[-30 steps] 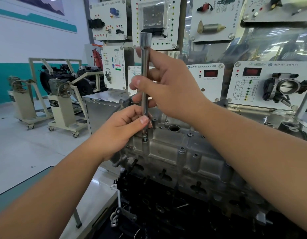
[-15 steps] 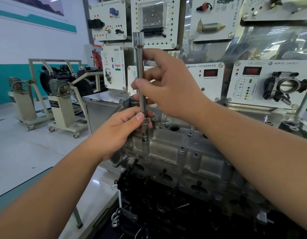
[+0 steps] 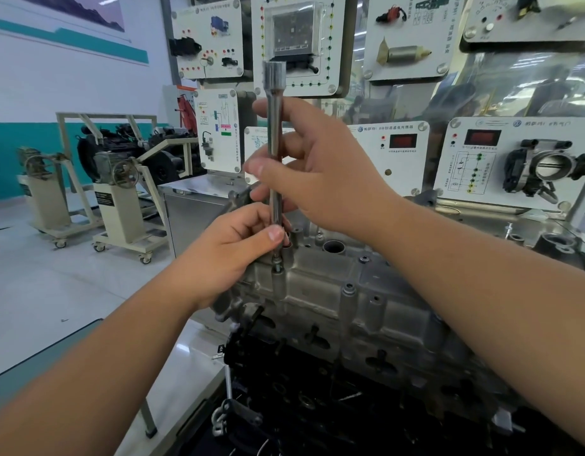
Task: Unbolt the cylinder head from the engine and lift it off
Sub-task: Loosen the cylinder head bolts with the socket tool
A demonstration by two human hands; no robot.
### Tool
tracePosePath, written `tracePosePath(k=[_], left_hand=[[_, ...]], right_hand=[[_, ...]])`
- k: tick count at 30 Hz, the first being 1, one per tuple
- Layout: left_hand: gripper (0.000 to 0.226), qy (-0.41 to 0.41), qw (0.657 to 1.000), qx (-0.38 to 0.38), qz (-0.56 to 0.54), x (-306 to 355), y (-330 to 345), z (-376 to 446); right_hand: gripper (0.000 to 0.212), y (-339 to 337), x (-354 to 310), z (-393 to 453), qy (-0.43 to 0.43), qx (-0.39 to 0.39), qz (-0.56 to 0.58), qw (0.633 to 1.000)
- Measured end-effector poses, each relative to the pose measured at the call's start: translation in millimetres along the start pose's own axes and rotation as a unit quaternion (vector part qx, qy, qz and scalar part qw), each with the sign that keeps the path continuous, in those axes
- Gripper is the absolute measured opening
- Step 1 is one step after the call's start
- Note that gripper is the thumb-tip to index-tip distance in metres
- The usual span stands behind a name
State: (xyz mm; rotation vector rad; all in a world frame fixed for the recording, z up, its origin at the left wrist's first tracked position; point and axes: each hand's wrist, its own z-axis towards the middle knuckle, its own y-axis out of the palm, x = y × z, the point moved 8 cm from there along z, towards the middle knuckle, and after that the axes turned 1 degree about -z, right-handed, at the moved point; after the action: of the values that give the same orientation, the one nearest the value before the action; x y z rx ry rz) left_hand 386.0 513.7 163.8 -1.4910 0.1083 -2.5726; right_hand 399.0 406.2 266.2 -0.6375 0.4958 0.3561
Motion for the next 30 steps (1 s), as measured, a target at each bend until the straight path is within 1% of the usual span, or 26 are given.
tracePosePath(k=[3, 4, 6, 8, 10, 13, 15, 17, 21, 23, 25, 27, 28, 30], left_hand=[[0.014, 0.005, 1.0, 0.01, 0.006, 1, 1, 1], [0.013, 0.005, 1.0, 0.011, 0.01, 1, 1, 1], [0.018, 0.001, 1.0, 0.007, 0.011, -1, 0, 0], [0.023, -0.002, 1.0, -0.002, 0.01, -2, 0, -2], [0.021, -0.001, 1.0, -0.004, 0.012, -1, -2, -1], [0.017, 0.006, 1.0, 0.008, 0.018, -2, -3, 1], [0.014, 0.009, 1.0, 0.017, 0.025, -2, -3, 1], [0.014, 0.006, 0.999, 0.017, 0.028, -2, -2, 1], [0.02, -0.014, 1.0, -0.014, -0.014, -3, 0, -3], [0.017, -0.013, 1.0, -0.012, -0.019, -2, -1, -3], [0.015, -0.004, 1.0, 0.006, -0.017, -1, -2, -1], [0.013, 0.003, 1.0, 0.017, -0.008, -1, -3, 0], [0.012, 0.006, 1.0, 0.016, -0.004, -1, -2, 0], [0.014, 0.006, 1.0, 0.007, -0.003, -1, 0, -1]], right_hand=[[0.041, -3, -1, 1, -0.006, 0.016, -0.006, 1.0], [0.04, -3, -2, 1, -0.004, 0.013, -0.007, 1.0], [0.041, 0, -2, 2, 0.001, -0.011, -0.004, 1.0], [0.049, 3, -2, 2, 0.007, -0.033, -0.005, 0.999], [0.052, 3, -2, 1, 0.006, -0.031, -0.007, 0.999], [0.039, -2, -4, 0, -0.003, 0.007, 0.001, 1.0], [0.038, -7, -5, 1, -0.007, 0.034, 0.004, 0.999], [0.039, -8, -5, 2, -0.001, 0.027, 0.014, 1.0], [0.036, 1, -7, 1, 0.003, -0.016, 0.007, 1.0], [0.036, 0, -6, 0, 0.001, -0.008, 0.005, 1.0], [0.031, -4, -6, 0, -0.007, 0.016, 0.0, 1.0], [0.032, -8, -7, 1, -0.014, 0.037, 0.0, 0.999], [0.034, -9, -8, 1, -0.015, 0.039, 0.003, 0.999], [0.035, -6, -9, 2, -0.012, 0.018, 0.006, 1.0]])
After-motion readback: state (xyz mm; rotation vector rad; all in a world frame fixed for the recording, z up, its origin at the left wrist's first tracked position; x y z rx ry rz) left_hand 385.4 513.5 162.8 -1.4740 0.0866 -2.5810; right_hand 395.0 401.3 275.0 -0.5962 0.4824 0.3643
